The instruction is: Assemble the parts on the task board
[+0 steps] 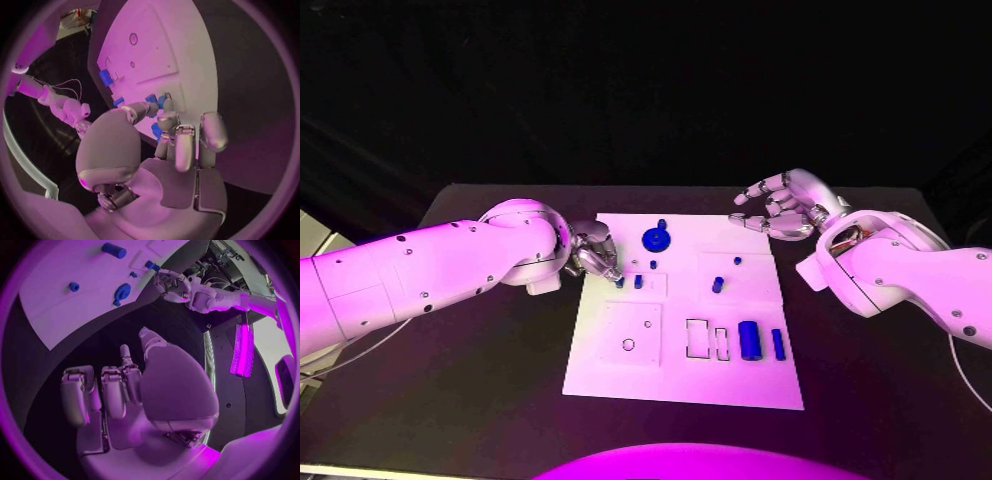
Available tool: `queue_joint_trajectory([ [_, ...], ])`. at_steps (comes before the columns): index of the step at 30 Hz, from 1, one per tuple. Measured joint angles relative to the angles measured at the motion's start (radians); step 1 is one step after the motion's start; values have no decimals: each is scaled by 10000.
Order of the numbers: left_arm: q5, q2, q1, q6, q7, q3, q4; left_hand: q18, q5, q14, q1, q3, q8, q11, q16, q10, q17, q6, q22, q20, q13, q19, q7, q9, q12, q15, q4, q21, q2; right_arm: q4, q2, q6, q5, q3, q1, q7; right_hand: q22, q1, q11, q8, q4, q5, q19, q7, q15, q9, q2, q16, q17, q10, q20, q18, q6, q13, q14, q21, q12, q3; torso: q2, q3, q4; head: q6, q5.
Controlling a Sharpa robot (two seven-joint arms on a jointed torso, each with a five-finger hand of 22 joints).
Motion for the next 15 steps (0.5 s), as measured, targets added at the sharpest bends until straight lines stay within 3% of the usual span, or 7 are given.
queue_joint_trajectory([
  [15,-187,13,-52,-23,-66,-11,-11,0,-5,0,9,0,-2,3,0,0,0,0,-1,0,-15,0,0,-3,0,1,0,37,9,-2,0,0,0,0,-6,-1,-2,0,0,0,0,0,0,0,0,0,0,0,7,0,0,0,0,0,0,0,0,0,0,1,0,25,-6],
])
